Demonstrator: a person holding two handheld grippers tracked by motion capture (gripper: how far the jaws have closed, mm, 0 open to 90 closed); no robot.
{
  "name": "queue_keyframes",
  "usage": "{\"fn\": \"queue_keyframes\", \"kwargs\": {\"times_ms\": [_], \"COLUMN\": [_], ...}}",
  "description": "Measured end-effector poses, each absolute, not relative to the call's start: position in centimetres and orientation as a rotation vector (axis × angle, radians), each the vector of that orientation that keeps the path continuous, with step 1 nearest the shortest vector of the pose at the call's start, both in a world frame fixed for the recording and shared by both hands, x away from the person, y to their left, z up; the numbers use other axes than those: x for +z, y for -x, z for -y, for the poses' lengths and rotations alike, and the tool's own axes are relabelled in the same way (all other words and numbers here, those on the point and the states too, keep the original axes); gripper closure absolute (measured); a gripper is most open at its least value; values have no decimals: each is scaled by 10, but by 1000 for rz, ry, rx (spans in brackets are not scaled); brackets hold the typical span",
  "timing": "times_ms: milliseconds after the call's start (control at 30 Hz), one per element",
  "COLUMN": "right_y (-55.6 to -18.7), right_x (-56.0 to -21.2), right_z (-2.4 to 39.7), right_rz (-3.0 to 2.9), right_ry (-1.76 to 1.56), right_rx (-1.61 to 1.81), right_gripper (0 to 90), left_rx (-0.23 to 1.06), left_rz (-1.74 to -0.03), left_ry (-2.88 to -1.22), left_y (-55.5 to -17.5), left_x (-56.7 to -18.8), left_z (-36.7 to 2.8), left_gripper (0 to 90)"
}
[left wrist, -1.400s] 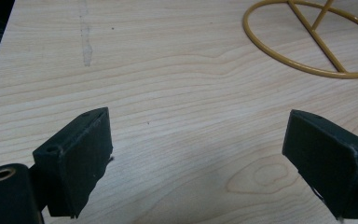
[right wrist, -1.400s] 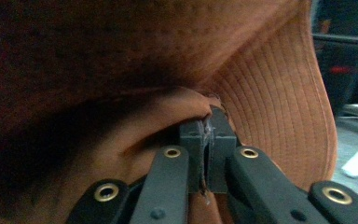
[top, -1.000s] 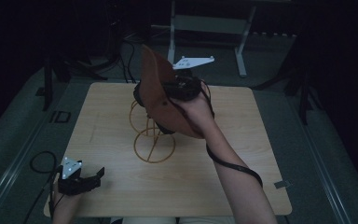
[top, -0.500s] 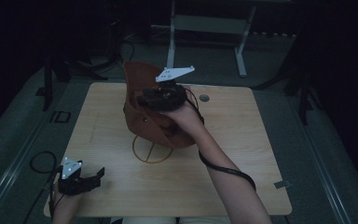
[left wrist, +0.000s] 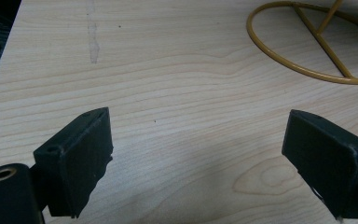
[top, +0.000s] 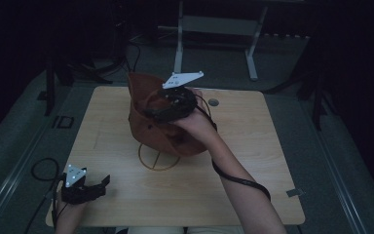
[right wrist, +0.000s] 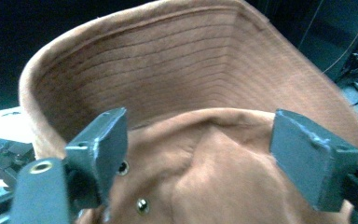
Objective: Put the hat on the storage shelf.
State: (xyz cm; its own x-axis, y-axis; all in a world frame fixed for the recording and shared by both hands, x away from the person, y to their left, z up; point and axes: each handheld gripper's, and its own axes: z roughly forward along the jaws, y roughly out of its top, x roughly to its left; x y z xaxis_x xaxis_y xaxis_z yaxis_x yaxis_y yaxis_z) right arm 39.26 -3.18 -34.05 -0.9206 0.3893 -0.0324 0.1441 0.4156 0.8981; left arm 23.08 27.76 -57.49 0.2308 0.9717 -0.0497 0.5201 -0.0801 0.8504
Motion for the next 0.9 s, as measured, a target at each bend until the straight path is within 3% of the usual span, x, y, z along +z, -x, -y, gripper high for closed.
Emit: {"fn": "queue_keyframes", "kwargs": {"times_ms": [500, 900], "right_y": [-392, -392], "right_x": [-334, -367], "right_z": [98, 152], "right_rz": [-2291, -2288], "right_ry": [-512, -633], "right_rx": [1578, 1506], "right_gripper": [135, 139], "left_rx": [724, 726], "left_rz": [-1398, -1387], "left_ry": [-1722, -1739], "left_y": [-232, -232], "left_x": [-575, -575], "left_z": [-275, -272], "left_gripper": [93, 94]}}
